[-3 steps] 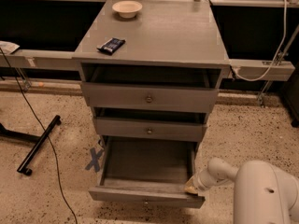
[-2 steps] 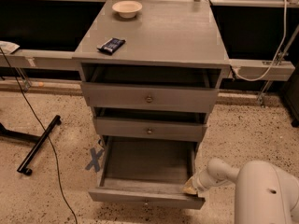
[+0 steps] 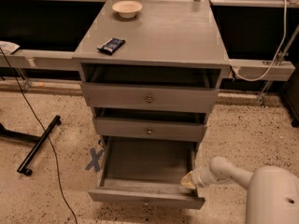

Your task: Open bottom drawer

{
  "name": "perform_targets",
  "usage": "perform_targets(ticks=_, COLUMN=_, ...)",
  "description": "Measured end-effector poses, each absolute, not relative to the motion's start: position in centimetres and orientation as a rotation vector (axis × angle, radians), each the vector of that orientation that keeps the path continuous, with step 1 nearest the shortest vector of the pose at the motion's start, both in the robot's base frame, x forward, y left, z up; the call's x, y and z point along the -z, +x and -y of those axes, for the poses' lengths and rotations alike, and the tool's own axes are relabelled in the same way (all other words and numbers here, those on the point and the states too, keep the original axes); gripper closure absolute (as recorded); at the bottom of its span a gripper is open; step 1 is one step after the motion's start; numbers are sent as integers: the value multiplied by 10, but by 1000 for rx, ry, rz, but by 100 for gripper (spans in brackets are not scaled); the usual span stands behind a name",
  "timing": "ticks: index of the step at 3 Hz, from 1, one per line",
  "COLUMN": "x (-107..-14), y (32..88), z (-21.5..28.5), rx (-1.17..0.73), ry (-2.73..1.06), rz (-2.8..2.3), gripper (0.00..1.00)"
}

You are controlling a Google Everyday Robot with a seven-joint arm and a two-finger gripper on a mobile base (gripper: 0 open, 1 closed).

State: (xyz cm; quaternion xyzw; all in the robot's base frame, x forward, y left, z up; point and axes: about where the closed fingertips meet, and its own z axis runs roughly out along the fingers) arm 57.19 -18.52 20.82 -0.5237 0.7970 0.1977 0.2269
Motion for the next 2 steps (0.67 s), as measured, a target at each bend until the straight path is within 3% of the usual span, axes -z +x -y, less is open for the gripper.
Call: perform_targets(ticks=2, x=-276, y=596, z=190, rx=-564, ry=-1278, rz=-1997, gripper=100)
